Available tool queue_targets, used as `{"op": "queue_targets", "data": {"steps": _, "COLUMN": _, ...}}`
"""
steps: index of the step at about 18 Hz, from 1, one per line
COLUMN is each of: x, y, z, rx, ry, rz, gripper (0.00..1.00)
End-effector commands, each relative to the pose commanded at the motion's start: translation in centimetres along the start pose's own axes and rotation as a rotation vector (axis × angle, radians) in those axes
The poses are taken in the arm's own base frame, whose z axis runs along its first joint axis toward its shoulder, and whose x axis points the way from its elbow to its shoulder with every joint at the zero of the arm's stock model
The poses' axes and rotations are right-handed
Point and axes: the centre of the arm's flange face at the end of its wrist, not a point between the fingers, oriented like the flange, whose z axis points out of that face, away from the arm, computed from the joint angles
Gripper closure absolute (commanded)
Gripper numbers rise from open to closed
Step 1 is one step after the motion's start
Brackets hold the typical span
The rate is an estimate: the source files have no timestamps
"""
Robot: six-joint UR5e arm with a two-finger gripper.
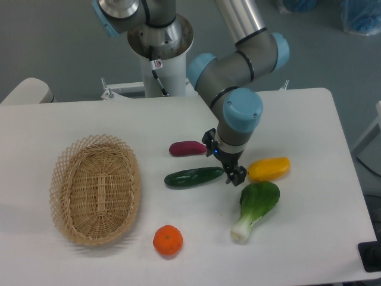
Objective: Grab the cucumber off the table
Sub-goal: 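Move the gripper toward the green cucumber, then lower the gripper onto the cucumber and close it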
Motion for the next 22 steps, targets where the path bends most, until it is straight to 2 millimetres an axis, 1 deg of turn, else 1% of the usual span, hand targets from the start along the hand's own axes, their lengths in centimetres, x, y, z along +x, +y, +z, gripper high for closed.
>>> {"op": "queue_targets", "data": {"steps": 2, "x": 0.3, "y": -1.3, "z": 0.5, "rx": -0.003, "ry": 0.009, "rz": 0.019, "gripper": 0.00}}
{"op": "queue_targets", "data": {"steps": 7, "x": 0.8, "y": -1.6, "z": 1.6, "rx": -0.005, "ry": 0.025, "rz": 0.013, "gripper": 0.00}}
{"op": "queue_targets", "data": {"steps": 9, "x": 1.7, "y": -2.2, "z": 2.9, "rx": -0.004, "ry": -0.002, "rz": 0.026, "gripper": 0.00}}
{"op": "queue_targets", "data": {"steps": 11, "x": 2.6, "y": -2.2, "z": 4.3, "rx": -0.002, "ry": -0.057, "rz": 0.031, "gripper": 0.00}}
{"op": "queue_targets", "data": {"steps": 12, "x": 2.9, "y": -2.1, "z": 4.7, "rx": -0.001, "ry": -0.065, "rz": 0.031, "gripper": 0.00}}
{"op": "queue_targets", "data": {"steps": 15, "x": 3.1, "y": -2.5, "z": 5.0, "rx": -0.003, "ry": -0.062, "rz": 0.033, "gripper": 0.00}}
{"op": "queue_targets", "data": {"steps": 16, "x": 3.2, "y": -2.6, "z": 5.2, "rx": -0.001, "ry": -0.058, "rz": 0.019, "gripper": 0.04}}
{"op": "queue_targets", "data": {"steps": 17, "x": 3.3, "y": -2.8, "z": 5.2, "rx": -0.001, "ry": -0.058, "rz": 0.011, "gripper": 0.11}}
{"op": "queue_targets", "data": {"steps": 19, "x": 3.4, "y": -3.5, "z": 5.4, "rx": 0.000, "ry": -0.064, "rz": -0.001, "gripper": 0.22}}
{"op": "queue_targets", "data": {"steps": 22, "x": 3.5, "y": -4.0, "z": 5.6, "rx": -0.001, "ry": -0.060, "rz": -0.026, "gripper": 0.40}}
